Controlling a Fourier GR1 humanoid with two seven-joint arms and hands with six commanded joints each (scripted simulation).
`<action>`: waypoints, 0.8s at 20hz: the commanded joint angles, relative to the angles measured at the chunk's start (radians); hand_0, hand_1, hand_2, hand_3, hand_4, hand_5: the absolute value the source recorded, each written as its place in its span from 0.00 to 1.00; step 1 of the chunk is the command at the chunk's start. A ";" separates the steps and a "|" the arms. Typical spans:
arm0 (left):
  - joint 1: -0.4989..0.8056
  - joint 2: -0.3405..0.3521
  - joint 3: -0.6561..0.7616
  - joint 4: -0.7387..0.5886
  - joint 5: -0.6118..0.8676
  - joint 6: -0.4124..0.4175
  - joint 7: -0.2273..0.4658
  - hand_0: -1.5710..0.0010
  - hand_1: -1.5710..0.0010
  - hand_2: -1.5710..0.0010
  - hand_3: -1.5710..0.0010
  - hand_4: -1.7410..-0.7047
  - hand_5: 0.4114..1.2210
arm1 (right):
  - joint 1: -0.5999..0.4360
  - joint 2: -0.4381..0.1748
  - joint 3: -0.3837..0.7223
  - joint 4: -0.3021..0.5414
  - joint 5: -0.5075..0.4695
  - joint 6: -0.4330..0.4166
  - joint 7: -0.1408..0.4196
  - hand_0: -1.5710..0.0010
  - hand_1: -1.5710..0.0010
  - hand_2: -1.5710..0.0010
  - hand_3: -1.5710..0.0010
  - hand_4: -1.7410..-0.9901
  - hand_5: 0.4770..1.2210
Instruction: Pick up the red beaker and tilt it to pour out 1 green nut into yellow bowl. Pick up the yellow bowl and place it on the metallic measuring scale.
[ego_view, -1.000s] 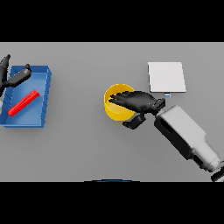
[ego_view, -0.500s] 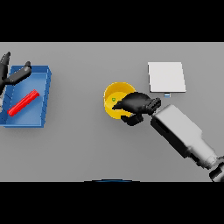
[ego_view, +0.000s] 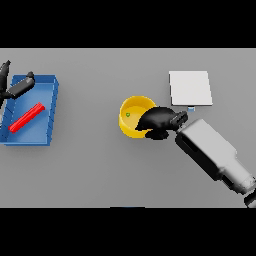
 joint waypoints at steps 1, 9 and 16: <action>-0.001 -0.001 -0.001 0.002 -0.001 0.001 0.005 1.00 1.00 1.00 1.00 0.90 0.39 | -0.002 0.002 0.000 0.000 -0.003 0.004 0.006 0.06 0.06 0.09 0.25 0.04 0.97; -0.003 0.021 -0.003 -0.017 -0.005 -0.007 0.015 1.00 1.00 1.00 1.00 0.91 0.38 | -0.046 -0.088 -0.060 -0.138 -0.063 0.078 0.036 0.01 0.01 0.03 0.14 0.02 1.00; 0.000 0.018 -0.001 -0.029 -0.001 0.000 0.009 1.00 1.00 1.00 1.00 0.90 0.38 | -0.052 -0.134 -0.116 -0.224 -0.124 0.127 0.137 0.00 0.00 0.01 0.21 0.03 1.00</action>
